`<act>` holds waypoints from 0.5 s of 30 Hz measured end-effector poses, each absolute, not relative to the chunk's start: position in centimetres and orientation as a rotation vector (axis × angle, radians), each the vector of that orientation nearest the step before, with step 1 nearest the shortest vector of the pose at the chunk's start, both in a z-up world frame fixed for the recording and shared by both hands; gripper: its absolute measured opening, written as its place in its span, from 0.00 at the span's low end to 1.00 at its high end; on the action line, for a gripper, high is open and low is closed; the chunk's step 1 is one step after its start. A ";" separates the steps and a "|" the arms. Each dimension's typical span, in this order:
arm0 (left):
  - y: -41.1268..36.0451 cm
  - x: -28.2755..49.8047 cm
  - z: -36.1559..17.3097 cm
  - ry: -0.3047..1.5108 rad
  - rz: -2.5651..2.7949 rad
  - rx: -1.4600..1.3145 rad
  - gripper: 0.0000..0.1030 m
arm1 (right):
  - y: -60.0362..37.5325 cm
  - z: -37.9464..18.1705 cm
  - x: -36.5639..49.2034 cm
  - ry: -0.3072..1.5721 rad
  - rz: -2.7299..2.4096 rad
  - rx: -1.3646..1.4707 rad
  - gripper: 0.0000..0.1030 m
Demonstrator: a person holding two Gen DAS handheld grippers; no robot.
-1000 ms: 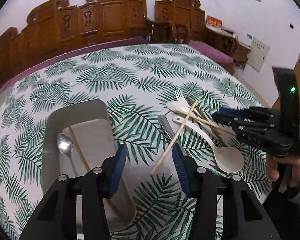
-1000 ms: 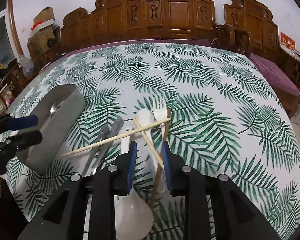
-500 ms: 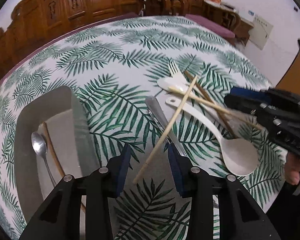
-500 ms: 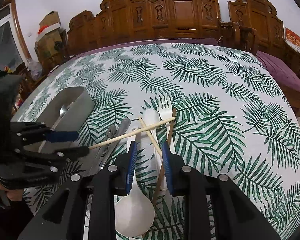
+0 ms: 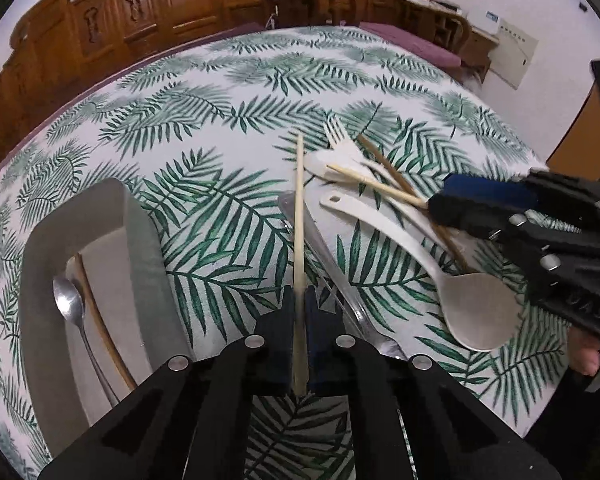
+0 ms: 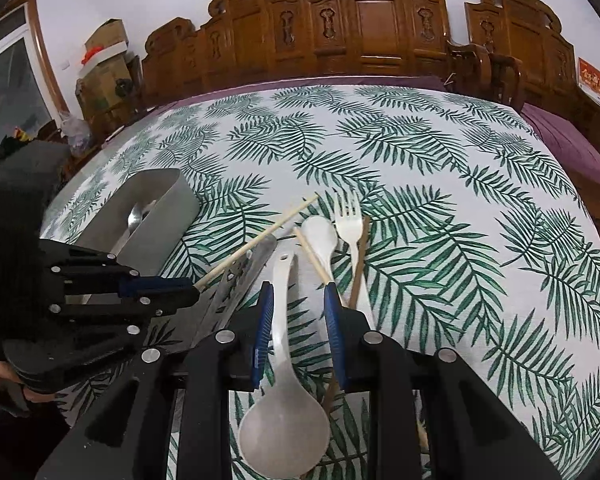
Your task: Organize utensils
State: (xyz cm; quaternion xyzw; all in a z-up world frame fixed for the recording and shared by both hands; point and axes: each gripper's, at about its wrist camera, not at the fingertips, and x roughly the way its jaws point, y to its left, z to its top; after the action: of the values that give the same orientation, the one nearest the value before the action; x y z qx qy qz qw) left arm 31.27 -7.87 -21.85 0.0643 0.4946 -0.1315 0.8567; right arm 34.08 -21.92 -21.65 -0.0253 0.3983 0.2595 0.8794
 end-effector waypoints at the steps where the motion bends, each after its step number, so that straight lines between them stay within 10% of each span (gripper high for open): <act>1: -7.8 31.1 -21.5 1.031 -0.277 0.128 0.04 | -21.8 -21.7 34.1 0.831 0.545 -0.051 0.27; 15: -4.6 25.6 -16.3 0.896 -0.254 0.041 0.04 | -17.0 -22.5 32.3 0.881 0.633 -0.051 0.27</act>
State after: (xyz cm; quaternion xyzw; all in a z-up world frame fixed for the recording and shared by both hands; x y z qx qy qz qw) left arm 25.60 -4.63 -16.30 0.0197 0.4319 -0.1224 0.8934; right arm 32.32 -17.04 -22.52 -0.0241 0.4194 0.3013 0.8560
